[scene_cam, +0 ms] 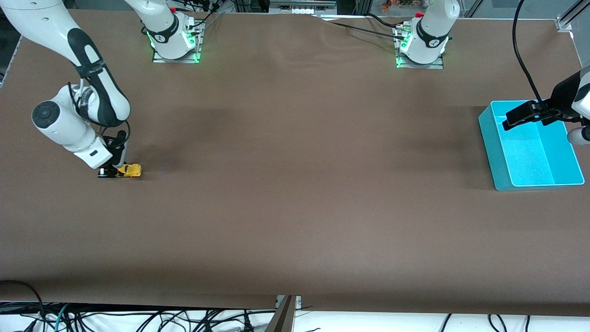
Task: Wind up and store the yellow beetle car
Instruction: 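Drag the car backward along the table with the right gripper to wind it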
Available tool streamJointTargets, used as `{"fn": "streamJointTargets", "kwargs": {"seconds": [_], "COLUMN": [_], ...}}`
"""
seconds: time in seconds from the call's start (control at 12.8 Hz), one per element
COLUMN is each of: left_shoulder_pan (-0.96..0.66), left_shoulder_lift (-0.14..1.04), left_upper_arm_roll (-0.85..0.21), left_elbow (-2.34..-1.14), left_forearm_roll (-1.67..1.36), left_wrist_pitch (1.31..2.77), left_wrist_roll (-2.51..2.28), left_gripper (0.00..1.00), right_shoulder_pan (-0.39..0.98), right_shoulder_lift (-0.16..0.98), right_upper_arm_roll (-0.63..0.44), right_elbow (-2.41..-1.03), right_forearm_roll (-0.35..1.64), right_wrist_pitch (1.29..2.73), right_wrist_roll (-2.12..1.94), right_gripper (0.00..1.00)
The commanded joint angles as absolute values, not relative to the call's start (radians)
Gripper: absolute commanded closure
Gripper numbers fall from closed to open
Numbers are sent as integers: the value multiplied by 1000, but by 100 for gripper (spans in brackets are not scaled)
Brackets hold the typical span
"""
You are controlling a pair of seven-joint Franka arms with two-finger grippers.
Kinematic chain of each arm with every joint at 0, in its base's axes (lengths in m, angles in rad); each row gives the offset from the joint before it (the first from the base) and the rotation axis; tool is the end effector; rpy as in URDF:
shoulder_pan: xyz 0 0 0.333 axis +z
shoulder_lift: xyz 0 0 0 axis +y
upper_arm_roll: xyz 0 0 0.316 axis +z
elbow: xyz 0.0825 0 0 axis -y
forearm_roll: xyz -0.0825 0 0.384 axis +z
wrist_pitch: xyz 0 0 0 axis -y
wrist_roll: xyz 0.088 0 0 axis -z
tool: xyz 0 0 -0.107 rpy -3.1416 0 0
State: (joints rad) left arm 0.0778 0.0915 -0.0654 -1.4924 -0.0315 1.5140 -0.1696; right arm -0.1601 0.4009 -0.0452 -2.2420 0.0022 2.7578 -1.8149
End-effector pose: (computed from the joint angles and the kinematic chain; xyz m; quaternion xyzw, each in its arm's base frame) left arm 0.5763 0.0054 0.6049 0.9951 0.0905 -0.0362 0.0159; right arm 0.5434 -0.1136 0.1980 0.6911 0.7204 0.0237 0.0532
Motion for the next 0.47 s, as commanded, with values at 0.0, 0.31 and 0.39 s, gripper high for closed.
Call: {"fn": "streamJointTargets", "kwargs": {"seconds": [0.0, 0.31, 0.39], "left_shoulder_pan": [81, 81, 81], "left_shoulder_lift": [84, 84, 84], "left_upper_arm_roll": [-71, -71, -71], "left_elbow": [-1483, -1483, -1483], "left_forearm_roll": [-5, -5, -5], "left_wrist_pitch": [1503, 1503, 1503], "left_wrist_roll": [-147, -147, -147], "left_gripper": [0, 0, 0], "right_shoulder_pan": [-216, -209, -207], "right_shoulder_lift": [497, 485, 459], "right_upper_arm_roll": [-40, -31, -6], "right_elbow": [-2237, -2188, -2133], "right_forearm_roll": [2, 8, 9], "right_wrist_pitch": [2786, 2771, 2690], "right_wrist_roll": [-1882, -1868, -1868], "right_gripper": [66, 0, 0]}}
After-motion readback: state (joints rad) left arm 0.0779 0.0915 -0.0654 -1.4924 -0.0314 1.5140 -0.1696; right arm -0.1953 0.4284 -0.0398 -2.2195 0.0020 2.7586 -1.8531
